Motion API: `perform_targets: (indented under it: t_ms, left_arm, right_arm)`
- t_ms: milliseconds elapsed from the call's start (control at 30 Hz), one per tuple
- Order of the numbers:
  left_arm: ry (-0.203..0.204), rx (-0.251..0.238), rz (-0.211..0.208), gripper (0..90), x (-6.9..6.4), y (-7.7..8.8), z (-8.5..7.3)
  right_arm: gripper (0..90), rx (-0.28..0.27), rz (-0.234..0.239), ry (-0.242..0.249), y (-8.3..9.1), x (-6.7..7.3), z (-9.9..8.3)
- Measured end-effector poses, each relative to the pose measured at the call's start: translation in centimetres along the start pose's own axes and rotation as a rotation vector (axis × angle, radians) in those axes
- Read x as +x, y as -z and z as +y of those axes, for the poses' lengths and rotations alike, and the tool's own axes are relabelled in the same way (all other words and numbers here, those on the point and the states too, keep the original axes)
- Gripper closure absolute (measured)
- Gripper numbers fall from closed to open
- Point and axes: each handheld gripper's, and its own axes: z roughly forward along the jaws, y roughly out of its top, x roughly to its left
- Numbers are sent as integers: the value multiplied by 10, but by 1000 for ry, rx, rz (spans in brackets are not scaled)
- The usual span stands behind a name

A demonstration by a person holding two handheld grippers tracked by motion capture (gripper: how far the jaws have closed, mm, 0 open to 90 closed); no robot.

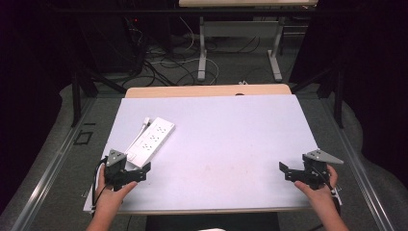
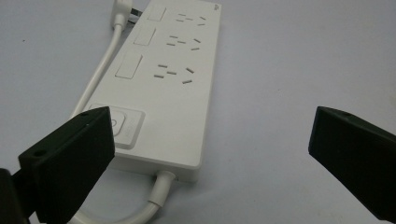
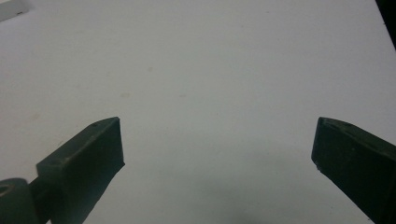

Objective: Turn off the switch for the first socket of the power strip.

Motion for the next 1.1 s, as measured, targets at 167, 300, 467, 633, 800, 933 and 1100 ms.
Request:
perform_targets:
  t_ms: [167,300,467,633,800,933,1100]
  left_arm:
    - [-15,-16,20,4,-1,1,1]
    - [-6,-20,31,5,1,0,1]
    - [11,-37,29,11,7,-3,5]
    - [12,-28,23,25,13,-6,7]
    - [44,-55,21,25,15,-4,9]
    - [64,-57,27,27,16,-1,10]
    - [73,-70,24,37,18,0,11]
  right_arm:
    - [17,-7,-9,22,0,3,-1]
    - [17,-13,-17,27,2,5,-1]
    - [18,3,-28,7,5,4,-2]
    - [25,-36,-47,-3,4,4,-1]
    - [32,-28,-50,-5,6,5,-4]
    - [32,-29,-53,3,4,4,-5]
    - [33,-53,-60,-13,3,0,-6]
